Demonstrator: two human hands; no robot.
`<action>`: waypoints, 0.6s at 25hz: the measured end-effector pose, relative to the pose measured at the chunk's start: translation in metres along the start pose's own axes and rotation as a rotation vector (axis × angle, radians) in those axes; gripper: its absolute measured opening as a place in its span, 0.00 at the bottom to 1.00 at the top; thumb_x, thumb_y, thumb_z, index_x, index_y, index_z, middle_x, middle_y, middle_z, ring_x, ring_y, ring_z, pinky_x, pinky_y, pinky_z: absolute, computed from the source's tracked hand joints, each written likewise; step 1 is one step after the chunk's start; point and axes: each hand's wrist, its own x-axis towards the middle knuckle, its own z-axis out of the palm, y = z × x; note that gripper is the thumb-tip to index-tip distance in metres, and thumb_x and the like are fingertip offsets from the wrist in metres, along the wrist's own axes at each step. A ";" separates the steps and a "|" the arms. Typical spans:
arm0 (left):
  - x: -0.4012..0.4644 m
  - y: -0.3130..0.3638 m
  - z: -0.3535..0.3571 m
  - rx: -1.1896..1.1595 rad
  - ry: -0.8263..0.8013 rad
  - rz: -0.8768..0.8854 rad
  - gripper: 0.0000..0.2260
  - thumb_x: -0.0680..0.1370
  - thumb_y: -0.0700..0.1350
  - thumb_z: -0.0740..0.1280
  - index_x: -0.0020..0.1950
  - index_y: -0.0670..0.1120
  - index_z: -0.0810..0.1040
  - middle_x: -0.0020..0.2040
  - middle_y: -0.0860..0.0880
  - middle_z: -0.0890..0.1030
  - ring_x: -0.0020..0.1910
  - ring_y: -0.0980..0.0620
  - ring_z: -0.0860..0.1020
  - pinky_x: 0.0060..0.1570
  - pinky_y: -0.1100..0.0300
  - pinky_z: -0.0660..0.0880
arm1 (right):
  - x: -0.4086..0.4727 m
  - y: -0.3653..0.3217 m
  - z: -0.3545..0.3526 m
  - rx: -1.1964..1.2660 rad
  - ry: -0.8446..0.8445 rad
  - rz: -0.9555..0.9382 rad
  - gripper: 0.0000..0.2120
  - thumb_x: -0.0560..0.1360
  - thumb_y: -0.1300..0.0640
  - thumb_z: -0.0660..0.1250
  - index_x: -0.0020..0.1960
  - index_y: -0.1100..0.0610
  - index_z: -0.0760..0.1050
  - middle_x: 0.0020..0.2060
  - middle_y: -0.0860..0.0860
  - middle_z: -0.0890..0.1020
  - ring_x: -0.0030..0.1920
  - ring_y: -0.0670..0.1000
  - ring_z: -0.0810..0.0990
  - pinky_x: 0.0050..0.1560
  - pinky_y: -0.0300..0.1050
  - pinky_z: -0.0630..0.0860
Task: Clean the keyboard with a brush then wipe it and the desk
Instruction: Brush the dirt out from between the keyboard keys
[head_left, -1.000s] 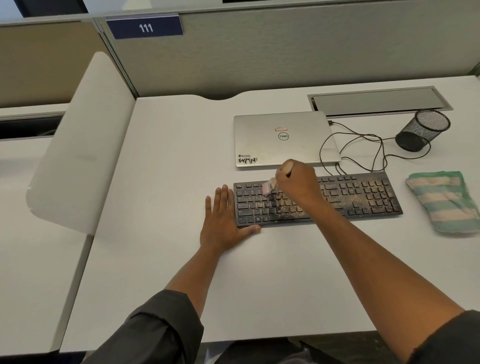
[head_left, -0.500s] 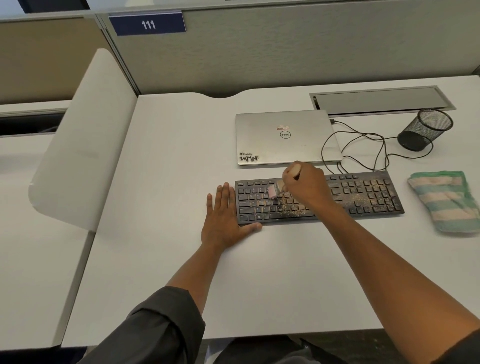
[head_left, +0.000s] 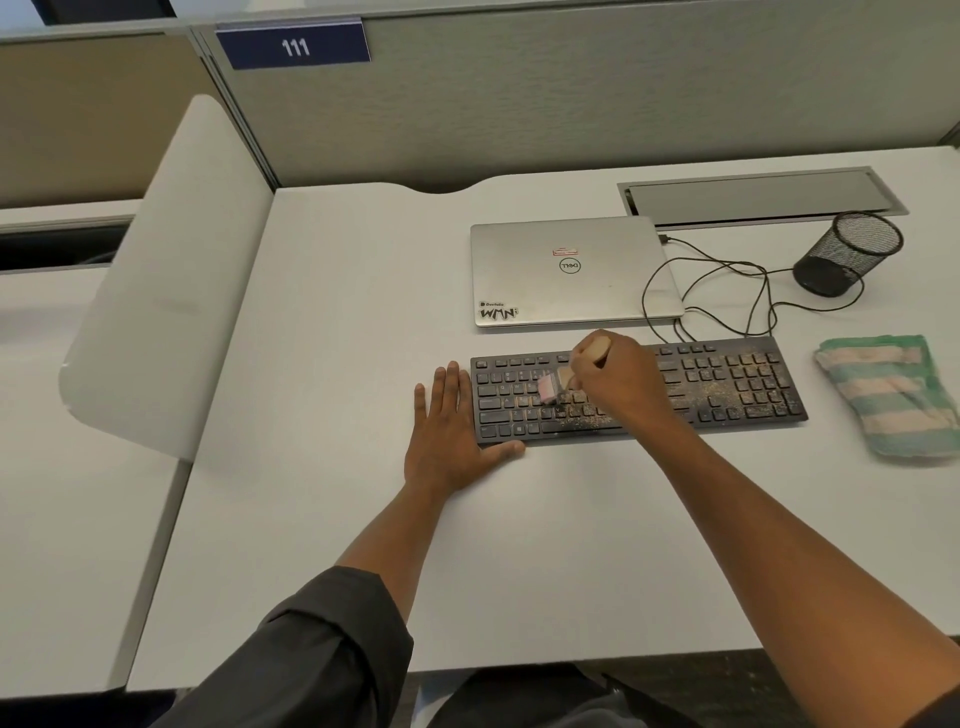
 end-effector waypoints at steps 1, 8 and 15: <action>0.000 0.000 0.000 -0.002 0.002 -0.001 0.58 0.69 0.83 0.49 0.83 0.42 0.39 0.83 0.43 0.39 0.81 0.48 0.34 0.79 0.41 0.36 | -0.003 0.001 0.000 -0.045 0.016 -0.005 0.05 0.75 0.54 0.64 0.43 0.50 0.79 0.34 0.47 0.83 0.39 0.51 0.83 0.39 0.49 0.80; 0.000 0.001 -0.002 0.004 -0.013 -0.004 0.59 0.68 0.83 0.48 0.82 0.41 0.39 0.83 0.42 0.39 0.81 0.47 0.34 0.78 0.41 0.37 | -0.010 0.002 -0.006 -0.057 0.097 -0.051 0.05 0.75 0.55 0.65 0.44 0.51 0.79 0.34 0.48 0.83 0.39 0.51 0.82 0.41 0.51 0.81; 0.000 0.001 -0.003 -0.005 -0.014 -0.008 0.59 0.69 0.83 0.49 0.82 0.41 0.39 0.83 0.42 0.39 0.81 0.47 0.34 0.78 0.41 0.36 | -0.022 0.007 0.003 -0.175 0.130 -0.071 0.05 0.76 0.54 0.64 0.45 0.50 0.79 0.36 0.48 0.82 0.38 0.52 0.80 0.37 0.45 0.76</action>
